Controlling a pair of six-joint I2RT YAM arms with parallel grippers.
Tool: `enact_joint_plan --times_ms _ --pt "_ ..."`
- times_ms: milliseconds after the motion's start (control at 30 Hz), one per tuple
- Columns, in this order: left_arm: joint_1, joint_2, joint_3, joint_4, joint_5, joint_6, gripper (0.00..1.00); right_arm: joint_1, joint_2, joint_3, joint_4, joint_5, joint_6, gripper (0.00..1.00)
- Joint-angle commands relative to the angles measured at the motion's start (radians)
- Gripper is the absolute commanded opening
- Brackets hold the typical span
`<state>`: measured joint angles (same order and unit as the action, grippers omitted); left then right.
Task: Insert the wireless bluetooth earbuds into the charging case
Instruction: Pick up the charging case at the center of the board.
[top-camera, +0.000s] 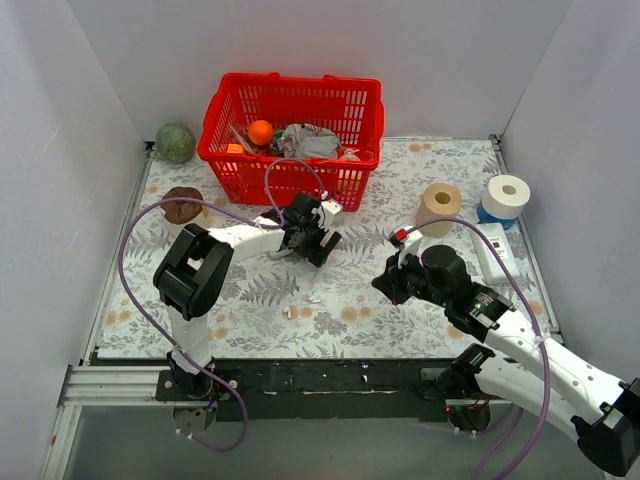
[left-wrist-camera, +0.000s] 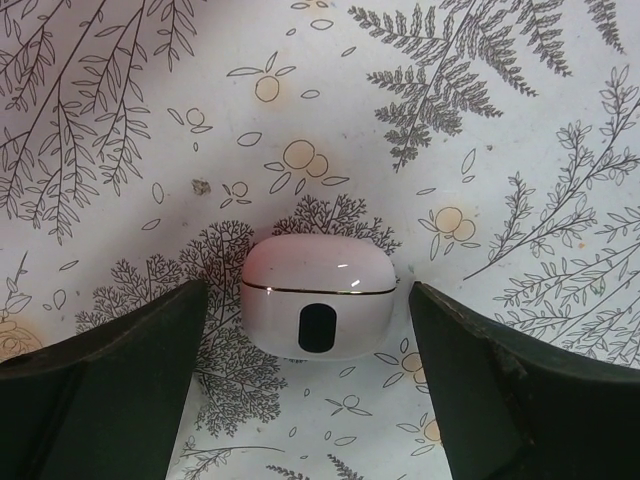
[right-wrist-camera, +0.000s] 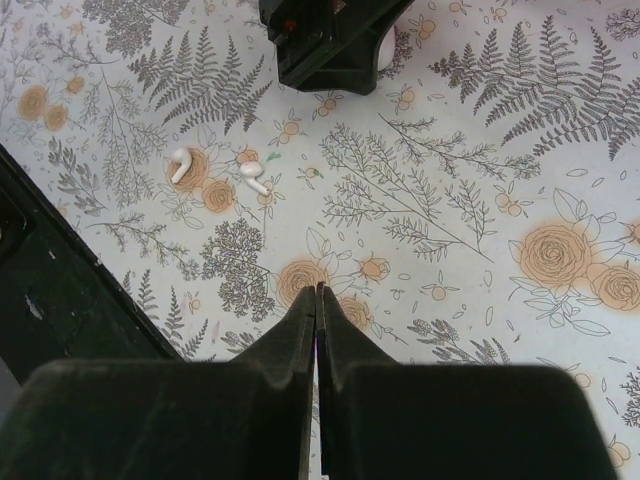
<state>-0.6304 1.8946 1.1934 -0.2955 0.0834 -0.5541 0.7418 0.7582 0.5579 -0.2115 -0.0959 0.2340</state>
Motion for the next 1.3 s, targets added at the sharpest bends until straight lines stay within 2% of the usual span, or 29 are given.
enact_joint_plan --times_ms 0,167,300,433,467,533,633,733,800,900,933,967,1033,1133,1167,1233,1267 --pt "-0.009 0.014 0.005 -0.045 -0.027 0.029 0.78 0.005 -0.011 -0.007 0.018 -0.001 0.010 0.05" --pt "-0.018 0.026 0.009 -0.054 -0.022 0.034 0.65 0.005 -0.017 -0.009 0.020 -0.001 0.011 0.05" --pt "-0.018 0.032 0.009 -0.054 -0.007 0.034 0.60 0.005 -0.023 -0.009 0.012 0.002 0.011 0.04" --pt "-0.018 0.032 0.012 -0.054 0.004 0.033 0.46 0.005 -0.030 -0.012 0.011 0.002 0.014 0.04" --pt "-0.018 0.029 0.011 -0.053 0.006 0.026 0.35 0.005 -0.031 -0.010 0.011 0.002 0.018 0.04" --pt "-0.018 0.020 0.005 -0.050 0.001 0.019 0.24 0.004 -0.031 -0.012 0.014 -0.001 0.021 0.04" --pt "-0.018 -0.034 -0.021 -0.028 -0.010 -0.006 0.00 0.005 -0.030 0.002 0.014 0.004 0.027 0.03" --pt "-0.018 -0.115 -0.084 0.033 -0.008 -0.043 0.00 0.005 -0.030 0.023 0.014 0.033 0.034 0.03" --pt "-0.018 -0.242 -0.144 0.134 0.027 -0.075 0.00 0.005 -0.023 0.060 0.004 0.067 0.045 0.03" --pt "-0.023 -0.469 -0.322 0.368 0.132 -0.145 0.00 0.005 0.001 0.112 0.012 0.058 0.047 0.26" --pt "-0.029 -0.524 -0.387 0.443 0.154 -0.186 0.00 0.004 0.009 0.126 0.015 0.056 0.047 0.37" --pt "-0.038 -0.589 -0.497 0.584 0.174 -0.196 0.00 0.005 0.026 0.155 0.018 0.045 0.050 0.42" --pt "-0.066 -0.722 -0.587 0.679 0.193 -0.219 0.00 0.005 0.044 0.194 0.008 0.001 0.045 0.52" --pt "-0.118 -0.859 -0.736 0.827 0.260 -0.190 0.00 0.005 0.093 0.276 -0.015 -0.091 0.027 0.58" --pt "-0.133 -0.890 -0.818 0.917 0.265 -0.170 0.00 0.005 0.114 0.298 -0.023 -0.106 0.028 0.59" --pt "-0.170 -0.972 -0.883 0.989 0.253 -0.149 0.00 0.007 0.142 0.350 -0.029 -0.152 0.028 0.62" --pt "-0.181 -0.995 -0.900 0.998 0.234 -0.138 0.00 0.007 0.150 0.365 -0.032 -0.169 0.027 0.68"
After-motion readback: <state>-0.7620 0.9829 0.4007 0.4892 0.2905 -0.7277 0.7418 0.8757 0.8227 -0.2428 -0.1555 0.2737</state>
